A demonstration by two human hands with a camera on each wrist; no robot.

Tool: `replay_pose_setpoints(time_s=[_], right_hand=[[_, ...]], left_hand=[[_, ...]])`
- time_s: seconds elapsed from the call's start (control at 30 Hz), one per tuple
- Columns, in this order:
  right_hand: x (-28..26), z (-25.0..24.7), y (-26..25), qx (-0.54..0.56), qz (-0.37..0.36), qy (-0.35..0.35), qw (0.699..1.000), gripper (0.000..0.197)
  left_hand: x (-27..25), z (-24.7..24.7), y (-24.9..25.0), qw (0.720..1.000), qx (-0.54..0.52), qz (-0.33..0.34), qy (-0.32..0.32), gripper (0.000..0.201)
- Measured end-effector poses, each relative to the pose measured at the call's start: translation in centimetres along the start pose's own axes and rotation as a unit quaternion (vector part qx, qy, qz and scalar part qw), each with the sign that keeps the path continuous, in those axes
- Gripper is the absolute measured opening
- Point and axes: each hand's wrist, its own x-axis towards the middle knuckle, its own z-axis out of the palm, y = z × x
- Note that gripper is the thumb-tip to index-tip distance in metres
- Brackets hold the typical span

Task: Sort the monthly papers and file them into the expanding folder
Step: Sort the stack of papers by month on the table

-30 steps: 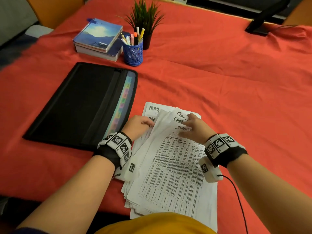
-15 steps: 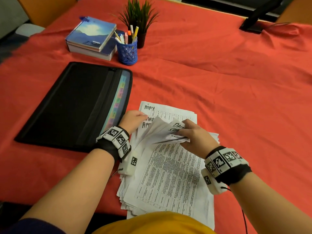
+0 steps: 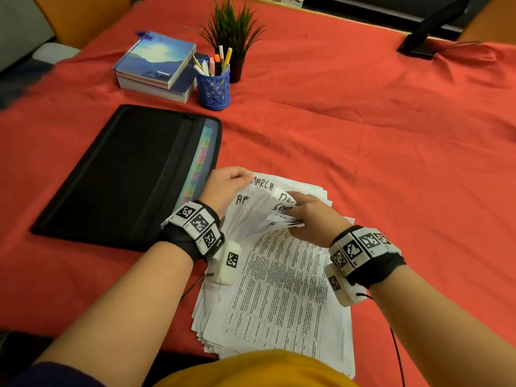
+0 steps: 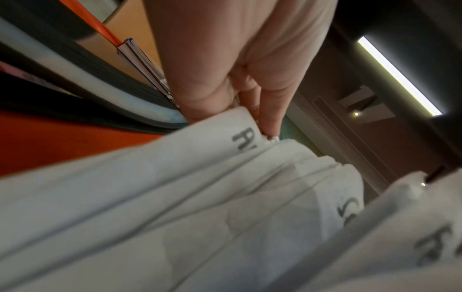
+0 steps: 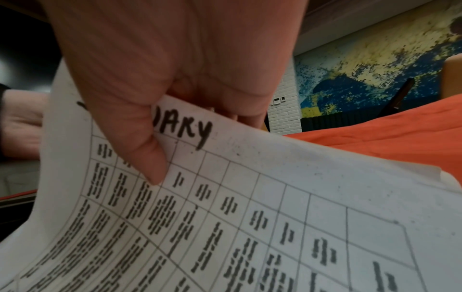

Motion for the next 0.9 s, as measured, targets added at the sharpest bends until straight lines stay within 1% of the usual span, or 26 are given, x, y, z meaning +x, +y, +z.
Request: replay_pose_setpoints(time_s=[0.13,0.17,0.23,0.27,0.3,0.37,0.43,0.53,0.63,0.7,0.77,0.83,0.87,0.9], right_hand=[[0.4,-0.4,-0.4,-0.008,0.019,-0.013,1.000,0.035],[0.3,-0.5,-0.4,-0.010,0.018,-0.013,1.000,0.033],[0.2,-0.6,-0.5,-0.023,0.014,-0.016,1.000,0.030],[0.2,-0.7,-0.5,-0.033,0.012,-0.018,0.999,0.028],[0.1,-0.8,-0.5,-0.046,0.011,-0.020,0.999,0.024],[0.1,-0.9,-0.4,-0.066,0.012,-0.021,0.998,0.019],[0.2,-1.2,-0.5,-0.061,0.016,-0.025,0.998,0.018],[0.2,-1.7,-0.7,-0.052,0.028,-0.047,0.997,0.022],[-0.1,-2.1,-0.8,-0.066,0.021,-0.056,0.996,0.024],[-0.4,-2.4,-0.7,-0.073,0.021,-0.059,0.995,0.024],[-0.5,-2.9,-0.4,-0.080,0.023,-0.060,0.995,0.022],[-0.4,-3.1,-0.1,-0.087,0.024,-0.060,0.994,0.019],[-0.3,-3.2,0.0,-0.092,0.025,-0.063,0.993,0.017],[-0.1,-3.3,0.1,-0.094,0.029,-0.070,0.993,0.015]], left_hand=[[0.0,-0.5,-0.8,1.000,0.004,-0.023,-0.015,0.010],[0.0,-0.6,-1.0,0.999,0.003,-0.042,-0.016,0.013],[-0.1,-1.0,-1.2,0.995,0.005,-0.101,-0.023,0.026],[-0.2,-1.0,-1.3,0.991,0.011,-0.130,-0.036,0.030],[-0.3,-1.0,-1.4,0.987,0.023,-0.149,-0.052,0.029],[-0.6,-0.8,-1.1,0.985,0.039,-0.151,-0.075,0.024],[-0.9,-0.6,-0.6,0.986,0.037,-0.143,-0.081,0.022],[-0.7,-0.7,-0.5,0.981,0.033,-0.166,-0.091,0.030],[-0.6,-0.8,-1.0,0.976,0.037,-0.193,-0.088,0.019],[-0.3,-1.0,-1.5,0.982,0.051,-0.175,-0.058,0.016],[0.3,-1.5,-1.5,0.989,0.088,-0.116,-0.019,0.027],[1.0,-2.3,-0.8,0.988,0.140,-0.061,0.031,0.042],[1.3,-2.9,-0.1,0.985,0.160,-0.035,0.057,0.042],[1.5,-3.5,0.6,0.982,0.171,-0.011,0.081,0.039]])
